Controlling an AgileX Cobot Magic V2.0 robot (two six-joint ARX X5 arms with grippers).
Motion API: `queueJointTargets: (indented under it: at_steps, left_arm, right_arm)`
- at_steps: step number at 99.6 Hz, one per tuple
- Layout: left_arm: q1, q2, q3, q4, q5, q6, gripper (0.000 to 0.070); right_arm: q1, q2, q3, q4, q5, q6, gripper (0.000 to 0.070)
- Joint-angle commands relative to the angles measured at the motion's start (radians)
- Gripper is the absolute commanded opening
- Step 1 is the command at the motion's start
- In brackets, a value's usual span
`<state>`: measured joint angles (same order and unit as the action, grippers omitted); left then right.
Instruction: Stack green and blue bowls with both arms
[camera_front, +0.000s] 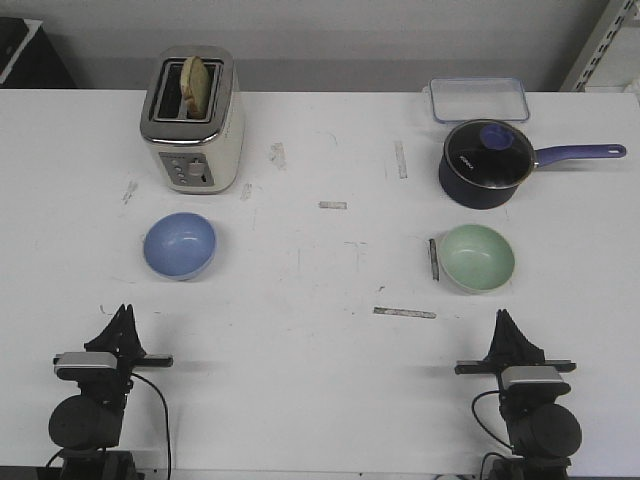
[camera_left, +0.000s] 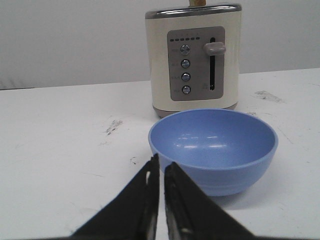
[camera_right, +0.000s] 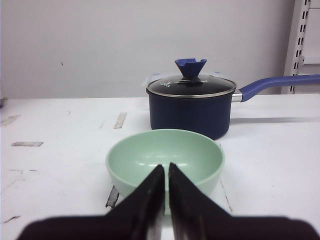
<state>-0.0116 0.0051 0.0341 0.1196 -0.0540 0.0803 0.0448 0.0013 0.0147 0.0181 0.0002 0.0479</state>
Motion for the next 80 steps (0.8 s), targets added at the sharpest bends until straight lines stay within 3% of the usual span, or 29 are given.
queueJointTargets:
  at_steps: [1, 55, 80]
  left_arm:
    - [-0.002, -0.002, -0.021, 0.013, -0.001, 0.007, 0.0001]
    - [-0.002, -0.002, -0.021, 0.014, -0.001, 0.006, 0.0001]
    - [-0.002, -0.002, -0.021, 0.014, -0.001, 0.007, 0.0001]
  right_arm:
    - [0.001, 0.000, -0.002, 0.012, -0.001, -0.011, 0.0008]
    - [0.002, 0.001, 0.024, 0.007, -0.001, -0.012, 0.0007]
    - [0.002, 0.122, 0.151, -0.118, -0.003, -0.023, 0.0007]
